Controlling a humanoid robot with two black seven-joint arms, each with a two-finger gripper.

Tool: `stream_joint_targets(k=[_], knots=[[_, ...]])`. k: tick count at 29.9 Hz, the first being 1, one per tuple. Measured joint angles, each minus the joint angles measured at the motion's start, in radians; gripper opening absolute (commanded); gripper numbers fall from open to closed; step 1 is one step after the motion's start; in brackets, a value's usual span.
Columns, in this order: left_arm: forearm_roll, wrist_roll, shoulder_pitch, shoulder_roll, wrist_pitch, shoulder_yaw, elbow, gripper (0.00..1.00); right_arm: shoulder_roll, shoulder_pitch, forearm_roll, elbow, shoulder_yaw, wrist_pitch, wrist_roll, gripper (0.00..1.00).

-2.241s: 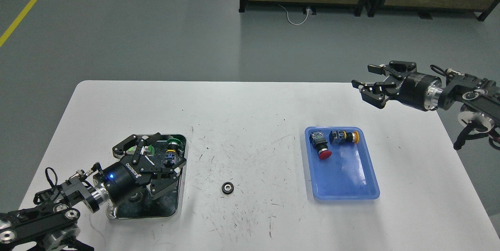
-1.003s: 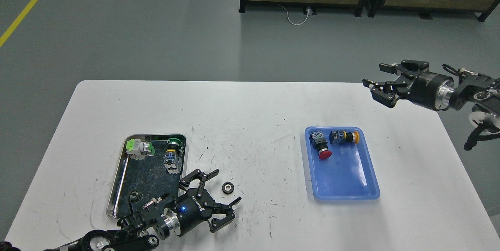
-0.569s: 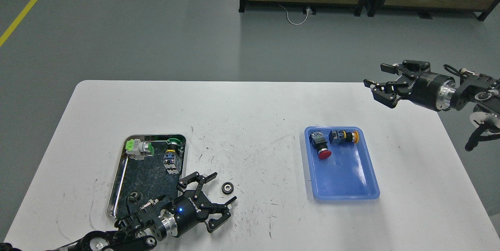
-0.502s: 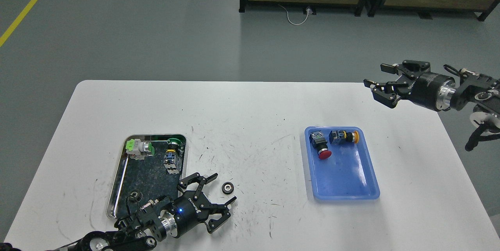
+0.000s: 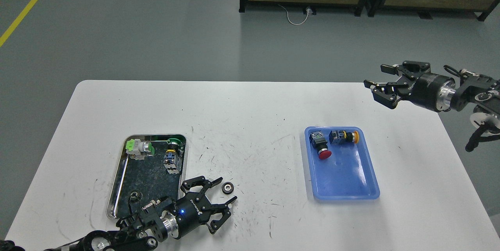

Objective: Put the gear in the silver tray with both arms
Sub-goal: 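Grasp the second black gear with the left gripper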

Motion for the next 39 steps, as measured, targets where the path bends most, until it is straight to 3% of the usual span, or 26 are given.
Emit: stream_joint_targets(k=[13, 19, 32, 39], knots=[[-0.003, 0.003, -0.015, -0.002, -0.004, -0.001, 0.004, 0.60, -0.002, 0.000, -0.002, -0.001, 0.000, 0.000, 0.000, 0.68], [-0.002, 0.004, -0.016, -0.005, -0.052, -0.001, 0.032, 0.56, -0.003, 0.000, -0.002, -0.001, 0.000, 0.000, 0.000, 0.68], [-0.002, 0.004, -0.024, -0.004, -0.058, -0.002, 0.035, 0.32, -0.011, -0.003, -0.002, 0.000, 0.000, 0.000, 0.000, 0.68], [-0.002, 0.004, -0.028, -0.004, -0.060, -0.001, 0.023, 0.27, -0.014, -0.003, -0.002, 0.000, 0.001, 0.000, 0.000, 0.68]])
